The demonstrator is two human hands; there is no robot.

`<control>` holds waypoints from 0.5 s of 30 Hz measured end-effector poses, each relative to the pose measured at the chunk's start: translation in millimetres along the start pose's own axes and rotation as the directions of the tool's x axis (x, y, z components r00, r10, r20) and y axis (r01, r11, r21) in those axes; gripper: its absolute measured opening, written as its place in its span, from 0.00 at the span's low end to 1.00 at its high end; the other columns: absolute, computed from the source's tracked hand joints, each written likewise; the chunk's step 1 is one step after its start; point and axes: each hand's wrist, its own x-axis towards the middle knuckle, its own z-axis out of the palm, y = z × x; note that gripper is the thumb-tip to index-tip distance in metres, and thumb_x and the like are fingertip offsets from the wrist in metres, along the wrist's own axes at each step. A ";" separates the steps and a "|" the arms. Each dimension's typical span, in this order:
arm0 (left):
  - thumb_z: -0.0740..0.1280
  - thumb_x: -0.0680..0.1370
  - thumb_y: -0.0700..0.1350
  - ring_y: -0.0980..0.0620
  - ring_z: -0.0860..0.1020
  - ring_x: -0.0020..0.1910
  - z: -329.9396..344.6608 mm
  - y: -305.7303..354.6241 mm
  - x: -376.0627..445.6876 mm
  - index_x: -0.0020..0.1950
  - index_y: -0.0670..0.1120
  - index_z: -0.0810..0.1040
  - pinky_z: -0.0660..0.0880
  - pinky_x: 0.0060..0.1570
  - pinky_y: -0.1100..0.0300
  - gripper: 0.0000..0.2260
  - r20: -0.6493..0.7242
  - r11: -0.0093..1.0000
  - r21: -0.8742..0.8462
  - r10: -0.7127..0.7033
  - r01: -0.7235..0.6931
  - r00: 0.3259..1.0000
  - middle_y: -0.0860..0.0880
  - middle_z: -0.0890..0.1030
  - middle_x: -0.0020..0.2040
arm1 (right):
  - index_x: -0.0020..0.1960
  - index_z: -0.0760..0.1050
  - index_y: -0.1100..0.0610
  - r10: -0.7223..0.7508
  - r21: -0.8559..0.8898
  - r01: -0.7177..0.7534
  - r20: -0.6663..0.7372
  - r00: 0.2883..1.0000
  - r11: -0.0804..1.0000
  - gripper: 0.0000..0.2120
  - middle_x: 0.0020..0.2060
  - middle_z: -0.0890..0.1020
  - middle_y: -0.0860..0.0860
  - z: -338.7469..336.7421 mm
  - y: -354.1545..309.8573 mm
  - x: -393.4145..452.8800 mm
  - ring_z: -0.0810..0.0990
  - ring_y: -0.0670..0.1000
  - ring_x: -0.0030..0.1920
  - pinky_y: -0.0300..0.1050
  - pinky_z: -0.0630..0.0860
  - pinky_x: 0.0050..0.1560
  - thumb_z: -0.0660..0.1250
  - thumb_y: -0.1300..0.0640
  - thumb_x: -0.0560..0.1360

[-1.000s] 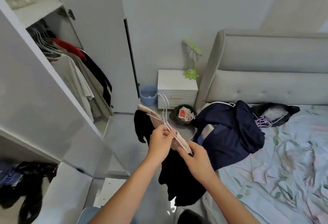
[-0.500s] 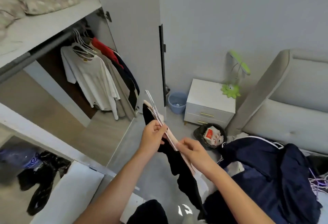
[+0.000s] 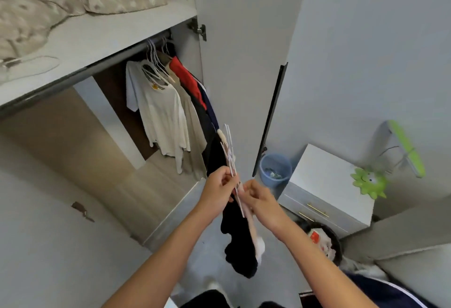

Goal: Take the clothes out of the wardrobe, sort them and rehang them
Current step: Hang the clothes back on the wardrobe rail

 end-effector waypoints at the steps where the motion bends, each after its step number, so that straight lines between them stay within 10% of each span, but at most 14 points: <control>1: 0.66 0.83 0.39 0.56 0.78 0.36 -5.5 2.4 12.1 0.52 0.38 0.78 0.77 0.34 0.60 0.04 -0.013 1.000 -0.005 -0.004 0.004 1.000 0.46 0.81 0.40 | 0.50 0.75 0.58 -0.007 -0.004 0.007 0.021 1.000 1.000 0.08 0.37 0.74 0.52 -0.9 -6.3 15.2 0.73 0.49 0.38 0.47 0.69 0.43 0.66 0.54 0.84; 10: 0.60 0.87 0.41 0.57 0.79 0.34 -64.9 19.4 98.9 0.57 0.47 0.79 0.78 0.37 0.63 0.08 -0.271 0.995 -0.058 -0.092 0.080 0.958 0.50 0.80 0.35 | 0.53 0.75 0.59 -0.141 -0.156 0.163 0.144 0.980 0.974 0.10 0.41 0.80 0.52 11.9 -55.1 152.3 0.75 0.45 0.39 0.44 0.73 0.43 0.60 0.53 0.86; 15: 0.57 0.87 0.40 0.53 0.72 0.23 -90.1 8.2 151.0 0.59 0.48 0.79 0.73 0.28 0.59 0.11 -0.545 0.988 -0.077 -0.153 0.132 0.825 0.49 0.72 0.25 | 0.51 0.72 0.57 -0.220 -0.216 0.264 0.208 0.953 0.940 0.06 0.42 0.80 0.54 14.3 -78.9 245.4 0.76 0.47 0.39 0.41 0.73 0.41 0.60 0.57 0.85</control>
